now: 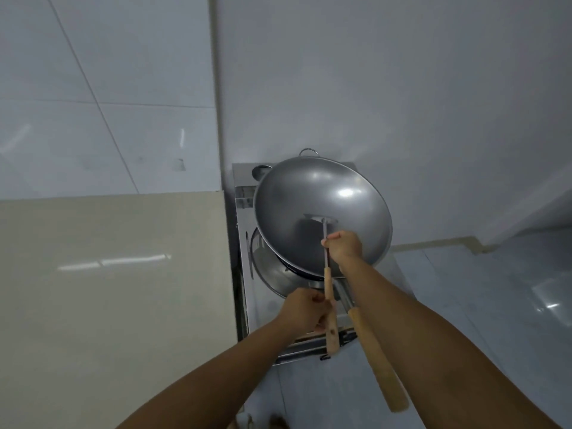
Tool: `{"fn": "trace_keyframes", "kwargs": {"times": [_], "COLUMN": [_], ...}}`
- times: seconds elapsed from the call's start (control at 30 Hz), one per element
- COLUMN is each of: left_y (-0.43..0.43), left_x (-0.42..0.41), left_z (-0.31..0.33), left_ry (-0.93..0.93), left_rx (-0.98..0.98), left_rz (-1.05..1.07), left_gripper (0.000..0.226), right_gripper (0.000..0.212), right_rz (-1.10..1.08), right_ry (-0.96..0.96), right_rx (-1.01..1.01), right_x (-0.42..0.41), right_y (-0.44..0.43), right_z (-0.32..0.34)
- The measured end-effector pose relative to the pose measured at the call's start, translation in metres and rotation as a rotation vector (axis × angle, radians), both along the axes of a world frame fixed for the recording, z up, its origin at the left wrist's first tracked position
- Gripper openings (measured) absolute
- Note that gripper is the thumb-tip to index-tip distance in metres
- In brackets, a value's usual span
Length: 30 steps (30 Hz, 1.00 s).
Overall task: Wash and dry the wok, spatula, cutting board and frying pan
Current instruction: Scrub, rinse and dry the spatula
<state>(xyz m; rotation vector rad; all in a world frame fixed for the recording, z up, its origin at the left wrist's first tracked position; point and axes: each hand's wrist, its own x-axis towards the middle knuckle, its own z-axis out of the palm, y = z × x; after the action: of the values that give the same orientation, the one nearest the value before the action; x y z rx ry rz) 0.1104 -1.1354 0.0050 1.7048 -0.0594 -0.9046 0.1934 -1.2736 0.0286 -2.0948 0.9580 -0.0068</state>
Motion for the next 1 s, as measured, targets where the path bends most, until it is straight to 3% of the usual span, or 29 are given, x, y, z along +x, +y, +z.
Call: {"fn": "trace_keyframes", "kwargs": {"times": [0.2, 0.4, 0.63, 0.73, 0.8, 1.0], "left_y": [-0.02, -0.027, -0.026, -0.025, -0.02, 0.046], "left_x": [-0.006, -0.011, -0.018, -0.02, -0.016, 0.021], "left_z": [-0.005, -0.006, -0.008, -0.004, 0.002, -0.007], "left_ry": [0.053, 0.028, -0.053, -0.15, -0.251, -0.496], "left_rx": [0.001, -0.001, 0.072, 0.17, 0.265, 0.747], "left_rz": [0.103, 0.157, 0.115, 0.089, 0.108, 0.164], "left_gripper": [0.027, 0.02, 0.041, 0.047, 0.046, 0.057], "right_gripper": [0.015, 0.014, 0.017, 0.017, 0.031, 0.06], "right_rz": [0.11, 0.164, 0.225, 0.315, 0.435, 0.848], "right_ry": [0.035, 0.013, 0.002, -0.021, -0.026, 0.09], "right_rx": [-0.051, -0.02, -0.028, -0.154, -0.3, -0.63], "right_x": [0.008, 0.008, 0.0, -0.005, -0.008, -0.008], "right_y": [-0.008, -0.016, -0.019, -0.015, -0.012, 0.017], "right_z": [-0.013, -0.019, -0.026, -0.028, -0.026, -0.008]}}
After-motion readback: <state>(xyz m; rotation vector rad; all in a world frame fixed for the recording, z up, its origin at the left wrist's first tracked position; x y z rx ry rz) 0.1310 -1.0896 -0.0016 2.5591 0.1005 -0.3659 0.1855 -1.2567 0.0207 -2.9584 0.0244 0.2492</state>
